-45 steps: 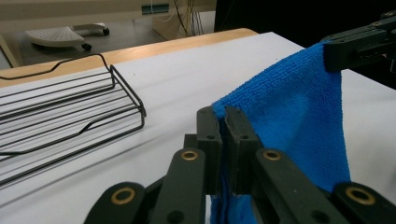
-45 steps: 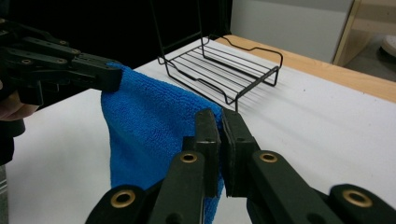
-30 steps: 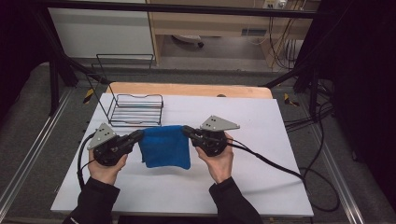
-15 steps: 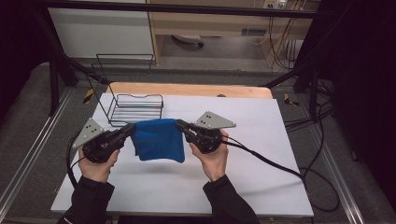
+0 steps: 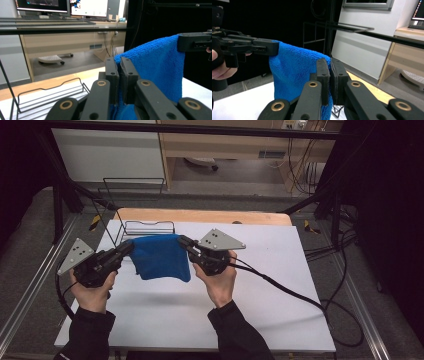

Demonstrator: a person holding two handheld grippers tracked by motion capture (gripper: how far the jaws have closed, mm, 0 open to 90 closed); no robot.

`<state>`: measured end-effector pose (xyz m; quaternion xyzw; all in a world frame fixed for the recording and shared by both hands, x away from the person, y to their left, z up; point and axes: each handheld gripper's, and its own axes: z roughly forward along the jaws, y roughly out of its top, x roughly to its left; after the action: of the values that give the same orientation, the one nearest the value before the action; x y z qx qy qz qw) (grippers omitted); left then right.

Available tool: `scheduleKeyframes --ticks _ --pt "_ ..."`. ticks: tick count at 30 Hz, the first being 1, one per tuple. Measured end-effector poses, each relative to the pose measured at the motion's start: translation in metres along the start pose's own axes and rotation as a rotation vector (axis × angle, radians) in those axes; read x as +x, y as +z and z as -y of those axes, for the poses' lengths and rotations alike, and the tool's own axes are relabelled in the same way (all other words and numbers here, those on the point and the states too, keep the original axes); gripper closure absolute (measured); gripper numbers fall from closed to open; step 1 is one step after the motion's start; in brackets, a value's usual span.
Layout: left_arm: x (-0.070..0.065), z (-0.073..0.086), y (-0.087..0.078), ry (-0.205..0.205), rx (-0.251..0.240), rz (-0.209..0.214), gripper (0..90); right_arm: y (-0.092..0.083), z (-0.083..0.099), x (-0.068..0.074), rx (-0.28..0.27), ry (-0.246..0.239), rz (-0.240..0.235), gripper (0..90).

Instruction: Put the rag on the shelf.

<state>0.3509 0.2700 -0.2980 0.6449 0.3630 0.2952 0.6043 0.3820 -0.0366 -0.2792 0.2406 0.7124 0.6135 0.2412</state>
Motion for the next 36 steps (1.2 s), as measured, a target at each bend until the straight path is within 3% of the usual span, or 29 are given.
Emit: scheduleKeyframes --ticks 27,36 --pt "0.031 -0.037 -0.004 -0.011 -0.139 -0.047 85.3 0.031 -0.039 0.007 -0.106 -0.035 0.015 86.9" --pt "0.041 -0.049 -0.003 -0.010 -0.156 -0.067 85.3 0.043 -0.055 0.007 -0.125 -0.052 0.024 86.9"
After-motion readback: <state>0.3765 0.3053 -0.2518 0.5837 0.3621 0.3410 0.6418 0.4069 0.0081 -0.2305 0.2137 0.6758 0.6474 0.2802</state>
